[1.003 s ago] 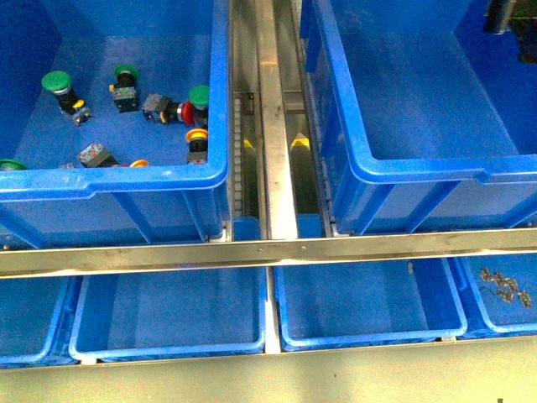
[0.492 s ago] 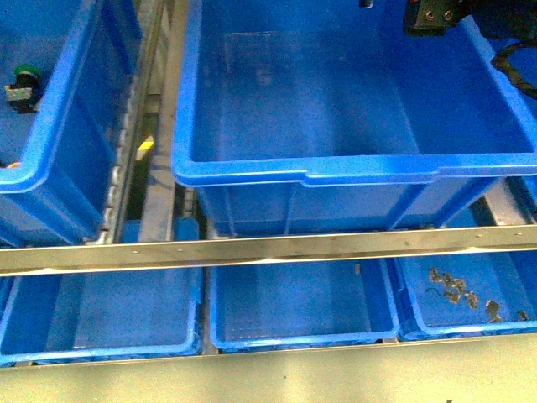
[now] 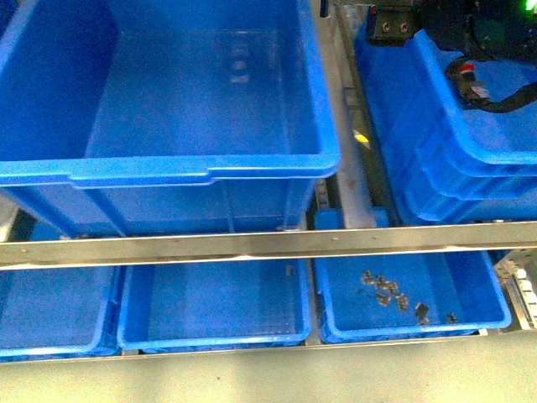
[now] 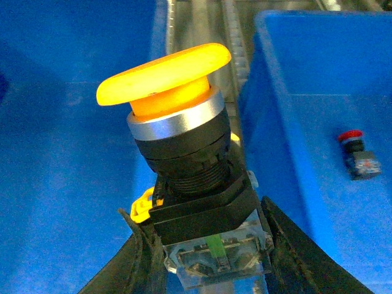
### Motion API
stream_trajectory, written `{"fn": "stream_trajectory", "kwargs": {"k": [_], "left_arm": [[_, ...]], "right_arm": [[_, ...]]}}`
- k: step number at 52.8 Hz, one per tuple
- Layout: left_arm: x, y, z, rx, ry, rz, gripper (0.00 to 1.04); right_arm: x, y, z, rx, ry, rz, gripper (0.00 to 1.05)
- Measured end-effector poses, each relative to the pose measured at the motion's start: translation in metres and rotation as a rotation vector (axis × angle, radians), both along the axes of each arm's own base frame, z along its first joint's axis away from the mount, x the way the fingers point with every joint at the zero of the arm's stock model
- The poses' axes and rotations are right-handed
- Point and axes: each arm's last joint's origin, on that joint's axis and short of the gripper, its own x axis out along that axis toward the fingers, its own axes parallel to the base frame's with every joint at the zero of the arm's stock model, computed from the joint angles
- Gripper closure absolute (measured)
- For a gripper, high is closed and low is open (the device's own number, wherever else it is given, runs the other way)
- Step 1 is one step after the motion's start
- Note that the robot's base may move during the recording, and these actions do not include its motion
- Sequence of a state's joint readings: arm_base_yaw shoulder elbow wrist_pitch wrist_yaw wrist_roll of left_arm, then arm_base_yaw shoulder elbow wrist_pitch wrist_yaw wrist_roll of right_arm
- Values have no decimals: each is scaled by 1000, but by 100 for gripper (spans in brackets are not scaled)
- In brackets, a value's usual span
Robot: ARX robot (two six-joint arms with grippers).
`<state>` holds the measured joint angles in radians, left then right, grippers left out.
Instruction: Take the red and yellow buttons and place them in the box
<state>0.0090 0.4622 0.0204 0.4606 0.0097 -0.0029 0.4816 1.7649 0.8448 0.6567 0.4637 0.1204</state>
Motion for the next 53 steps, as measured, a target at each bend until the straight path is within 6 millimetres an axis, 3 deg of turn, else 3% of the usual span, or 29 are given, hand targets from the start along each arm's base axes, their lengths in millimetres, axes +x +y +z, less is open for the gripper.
{"fn": "stream_trajectory", "kwargs": {"k": [19,53], "left_arm": [[-11,-1,1,0,-4,-3,102],[-29,-1,-4,0,28,2,102]], "right_arm": [[1,0,2,20,-33,-46,71],[-4,17,-3,14,-19,-9,71]]}}
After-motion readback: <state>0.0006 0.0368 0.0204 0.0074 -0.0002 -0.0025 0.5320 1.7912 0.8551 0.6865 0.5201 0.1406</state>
